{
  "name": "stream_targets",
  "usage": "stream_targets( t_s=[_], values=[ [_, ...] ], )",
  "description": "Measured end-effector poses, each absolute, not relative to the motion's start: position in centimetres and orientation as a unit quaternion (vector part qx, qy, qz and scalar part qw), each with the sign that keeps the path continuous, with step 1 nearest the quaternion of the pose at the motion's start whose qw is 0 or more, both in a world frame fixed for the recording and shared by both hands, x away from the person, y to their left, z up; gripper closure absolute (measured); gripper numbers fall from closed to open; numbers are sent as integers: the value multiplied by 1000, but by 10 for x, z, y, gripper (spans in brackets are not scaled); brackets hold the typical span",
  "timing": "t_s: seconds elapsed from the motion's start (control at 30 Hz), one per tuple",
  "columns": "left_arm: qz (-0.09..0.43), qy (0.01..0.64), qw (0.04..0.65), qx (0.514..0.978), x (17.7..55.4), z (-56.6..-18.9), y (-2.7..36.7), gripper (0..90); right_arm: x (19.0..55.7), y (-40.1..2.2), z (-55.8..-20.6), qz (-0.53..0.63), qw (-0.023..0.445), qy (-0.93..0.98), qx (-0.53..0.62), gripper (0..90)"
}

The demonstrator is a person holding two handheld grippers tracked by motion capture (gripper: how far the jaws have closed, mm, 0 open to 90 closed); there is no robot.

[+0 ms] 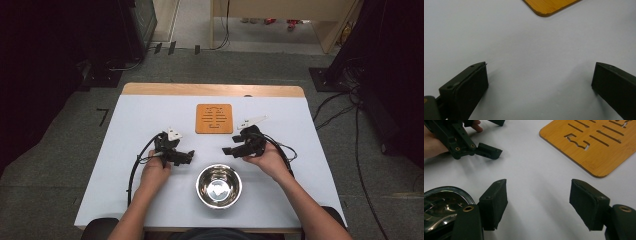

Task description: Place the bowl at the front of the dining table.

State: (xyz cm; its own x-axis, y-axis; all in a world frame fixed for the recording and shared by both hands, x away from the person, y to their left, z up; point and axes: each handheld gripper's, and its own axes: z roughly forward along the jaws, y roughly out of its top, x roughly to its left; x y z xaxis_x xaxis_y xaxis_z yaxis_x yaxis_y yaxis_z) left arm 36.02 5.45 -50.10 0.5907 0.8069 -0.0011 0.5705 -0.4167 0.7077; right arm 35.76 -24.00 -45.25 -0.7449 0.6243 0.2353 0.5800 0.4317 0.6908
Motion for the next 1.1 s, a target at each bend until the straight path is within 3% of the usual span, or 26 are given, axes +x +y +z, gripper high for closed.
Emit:
stream_targets(
  t_s=[1.1],
  values=[
    [173, 420, 343, 822, 360, -501, 54, 4, 345, -224, -446, 404, 14, 859, 315, 331]
  ],
)
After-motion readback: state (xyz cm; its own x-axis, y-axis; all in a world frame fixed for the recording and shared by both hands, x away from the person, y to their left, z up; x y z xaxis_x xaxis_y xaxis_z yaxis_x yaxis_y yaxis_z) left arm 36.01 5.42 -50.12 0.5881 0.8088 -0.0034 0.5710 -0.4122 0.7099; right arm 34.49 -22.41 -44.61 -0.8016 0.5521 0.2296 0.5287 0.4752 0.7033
